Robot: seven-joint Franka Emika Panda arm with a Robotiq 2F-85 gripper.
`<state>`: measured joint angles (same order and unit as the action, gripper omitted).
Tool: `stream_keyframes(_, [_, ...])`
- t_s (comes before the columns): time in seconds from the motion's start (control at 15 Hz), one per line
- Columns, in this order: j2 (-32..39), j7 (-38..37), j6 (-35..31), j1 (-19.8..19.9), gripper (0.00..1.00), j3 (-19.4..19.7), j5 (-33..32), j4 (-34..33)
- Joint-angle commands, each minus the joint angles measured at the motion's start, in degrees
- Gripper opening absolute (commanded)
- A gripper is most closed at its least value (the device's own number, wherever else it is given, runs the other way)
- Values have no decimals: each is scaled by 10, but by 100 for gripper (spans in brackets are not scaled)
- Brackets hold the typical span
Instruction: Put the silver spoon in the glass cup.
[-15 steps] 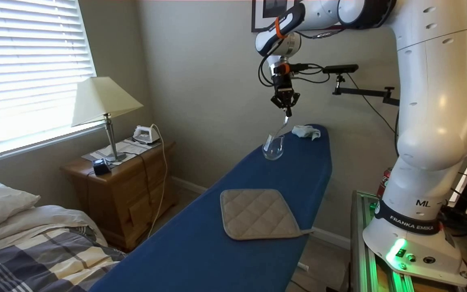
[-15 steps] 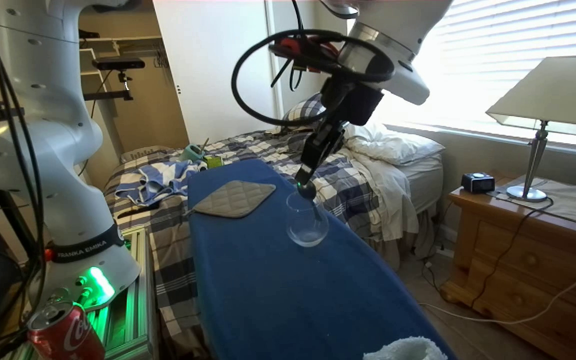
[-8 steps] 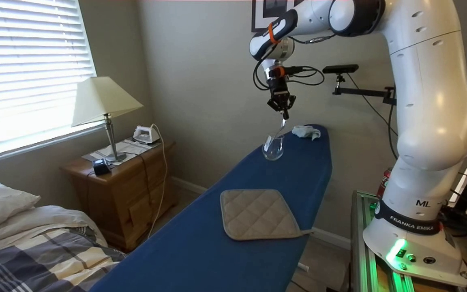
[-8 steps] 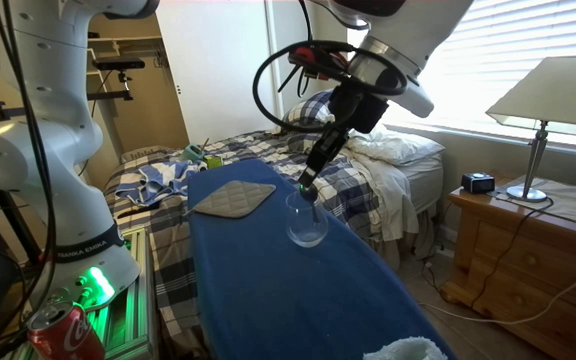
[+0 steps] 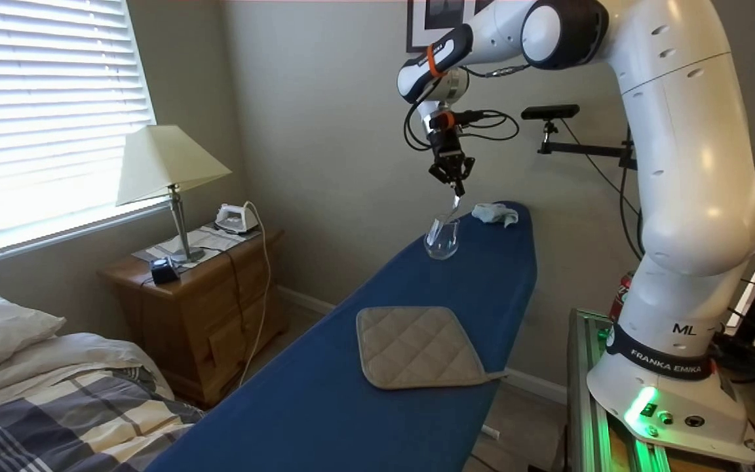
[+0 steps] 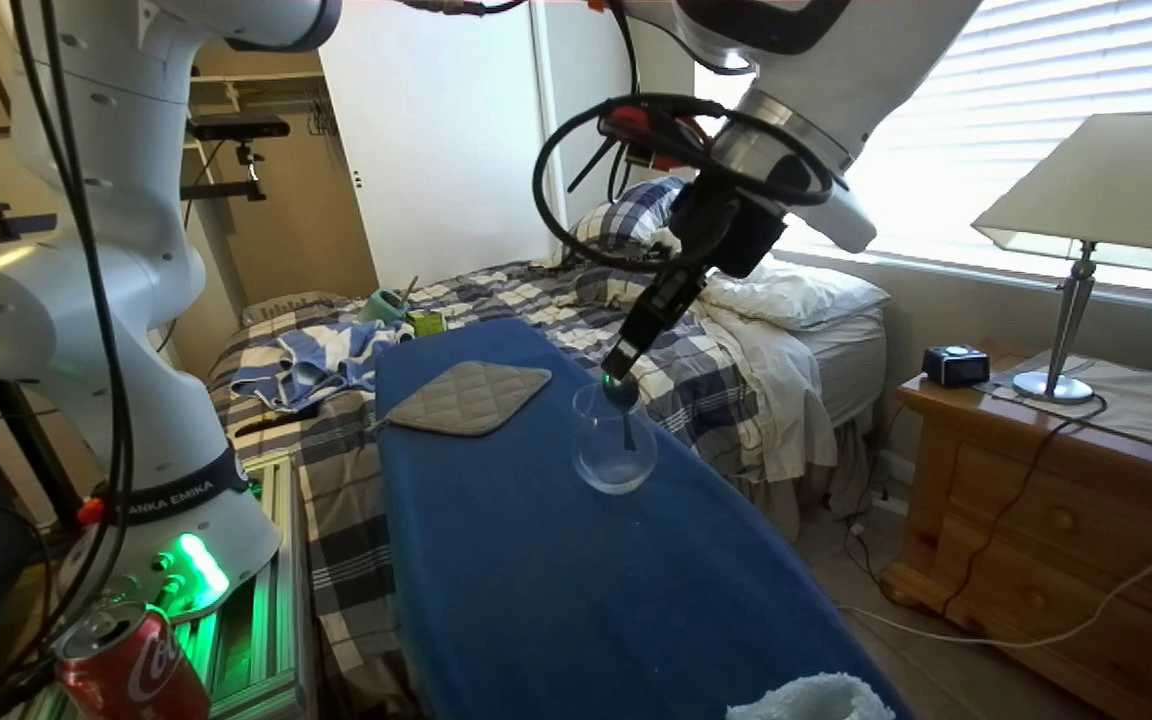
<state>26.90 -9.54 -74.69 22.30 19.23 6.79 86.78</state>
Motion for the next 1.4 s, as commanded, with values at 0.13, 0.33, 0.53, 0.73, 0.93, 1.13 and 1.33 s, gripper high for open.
stream_keyframes(0.13, [25, -5, 24, 8, 10, -9, 2, -40])
stream_keyframes(0.33, [27, -5, 27, 6, 35, -13, 1, -43])
stream_keyframes(0.53, [23, -1, 24, 5, 51, -17, 1, -42])
stream_keyframes(0.73, [14, 3, 12, 2, 71, -18, -5, -38])
stream_keyframes(0.93, [3, 6, 0, -2, 92, -19, -8, -32])
stream_keyframes(1.13, [-15, 8, -13, -9, 100, -19, -14, -22])
stream_keyframes(1.33, [-44, 12, -31, -21, 100, -21, -26, -6])
